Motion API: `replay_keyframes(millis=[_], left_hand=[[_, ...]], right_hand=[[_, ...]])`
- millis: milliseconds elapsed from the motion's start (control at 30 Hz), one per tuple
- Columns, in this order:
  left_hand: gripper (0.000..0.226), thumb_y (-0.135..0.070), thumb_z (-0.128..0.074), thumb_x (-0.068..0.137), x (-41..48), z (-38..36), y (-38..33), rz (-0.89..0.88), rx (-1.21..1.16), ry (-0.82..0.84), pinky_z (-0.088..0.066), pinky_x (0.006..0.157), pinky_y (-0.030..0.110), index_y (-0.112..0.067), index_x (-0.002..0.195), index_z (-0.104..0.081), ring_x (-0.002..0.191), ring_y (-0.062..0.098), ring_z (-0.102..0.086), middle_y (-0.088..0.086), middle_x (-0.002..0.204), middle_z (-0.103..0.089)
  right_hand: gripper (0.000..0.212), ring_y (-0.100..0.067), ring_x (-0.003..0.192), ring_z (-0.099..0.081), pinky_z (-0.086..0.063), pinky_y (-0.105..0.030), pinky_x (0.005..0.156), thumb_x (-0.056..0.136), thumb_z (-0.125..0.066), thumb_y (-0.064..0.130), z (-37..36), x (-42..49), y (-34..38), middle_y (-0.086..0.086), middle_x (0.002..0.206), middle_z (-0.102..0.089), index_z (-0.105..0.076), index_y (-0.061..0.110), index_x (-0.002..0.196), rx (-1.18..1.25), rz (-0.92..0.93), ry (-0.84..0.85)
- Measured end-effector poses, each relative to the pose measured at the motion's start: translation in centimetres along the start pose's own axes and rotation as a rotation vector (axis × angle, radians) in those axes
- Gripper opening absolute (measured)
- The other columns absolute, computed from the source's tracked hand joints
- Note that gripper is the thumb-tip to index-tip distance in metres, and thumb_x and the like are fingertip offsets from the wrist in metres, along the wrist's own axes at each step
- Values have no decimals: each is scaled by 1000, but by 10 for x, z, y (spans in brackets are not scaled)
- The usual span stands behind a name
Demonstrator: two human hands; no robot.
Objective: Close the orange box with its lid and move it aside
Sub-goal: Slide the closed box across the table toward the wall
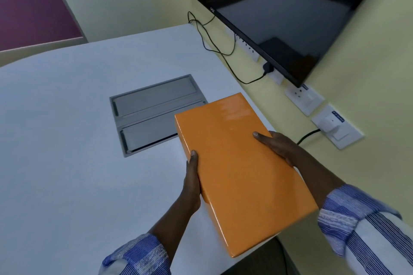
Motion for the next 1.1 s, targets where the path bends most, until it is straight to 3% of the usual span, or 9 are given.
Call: replay_keyframes(millis=[100, 133, 200, 300, 400, 467, 533, 800, 1100], left_hand=[[62, -72, -41, 93, 8, -11, 9, 15, 6, -33, -60, 75, 41, -34, 142, -43, 109, 26, -69, 2, 126, -69], [60, -72, -38, 93, 10, -12, 13, 28, 14, -48, -57, 78, 42, -35, 141, -43, 109, 24, -67, 0, 124, -68], [68, -76, -36, 90, 9, -10, 19, 54, 13, -87, -51, 98, 53, -34, 143, -43, 115, 26, -62, 2, 128, -64], [79, -83, -33, 85, 10, -4, 28, 74, 9, -134, -41, 110, 62, -34, 146, -45, 124, 30, -59, 6, 138, -62], [72, -82, -29, 88, 9, -6, 29, 69, 8, -153, -44, 108, 61, -38, 141, -50, 122, 29, -61, 4, 133, -66], [69, -80, -30, 89, 11, -11, 28, 68, 5, -128, -47, 105, 59, -39, 138, -55, 120, 29, -64, 3, 130, -70], [66, -77, -29, 92, 12, -19, 25, 64, 11, -101, -49, 103, 58, -37, 136, -57, 119, 29, -66, 2, 127, -72], [71, -76, -36, 92, 26, -48, 28, 112, 96, -131, -46, 105, 61, -33, 147, -42, 126, 31, -55, 5, 138, -58], [75, -73, -36, 93, 31, -98, 29, 103, 101, -67, -51, 97, 53, -27, 152, -37, 131, 34, -53, 11, 146, -52]], right_hand=[[87, -23, 105, -67, -55, -43, 93, 74, -63, 76, 13, 9, -7, -1, 127, -65, -54, 17, 137, -80, 1, -15], [88, -25, 115, -61, -50, -43, 97, 80, -57, 74, 17, 11, -9, -2, 136, -58, -46, 16, 145, -140, -1, -52], [89, -31, 138, -43, -39, -45, 109, 89, -46, 71, 25, 15, -7, -8, 156, -39, -27, 15, 155, -324, 35, -190], [86, -34, 149, -25, -26, -50, 117, 95, -39, 65, 16, -2, 20, -17, 163, -24, -19, 10, 157, -625, 290, -446], [84, -30, 153, -8, -11, -53, 122, 94, -30, 69, -51, -32, 31, -11, 167, -11, -16, 16, 158, -779, 572, -357], [83, -29, 154, 7, -1, -54, 122, 95, -23, 72, -90, -43, 22, -7, 168, 3, -7, 22, 159, -895, 615, -250], [83, -30, 152, 16, 4, -56, 121, 94, -18, 74, -101, -44, 14, -6, 167, 12, 2, 26, 159, -977, 606, -255], [81, -29, 153, 12, -1, -58, 121, 96, -20, 73, -55, -20, 9, -4, 167, 9, -2, 26, 159, -1006, 606, -276], [79, -26, 153, 12, 0, -54, 123, 95, -19, 72, -1, 0, 1, -1, 168, 9, -2, 29, 159, -1004, 584, -316]])
Point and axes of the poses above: each hand's wrist, its own x-axis towards the middle knuckle, its own z-axis out of the back of the hand, y = z × x, the point moved 10 cm from there along x, towards the middle knuckle
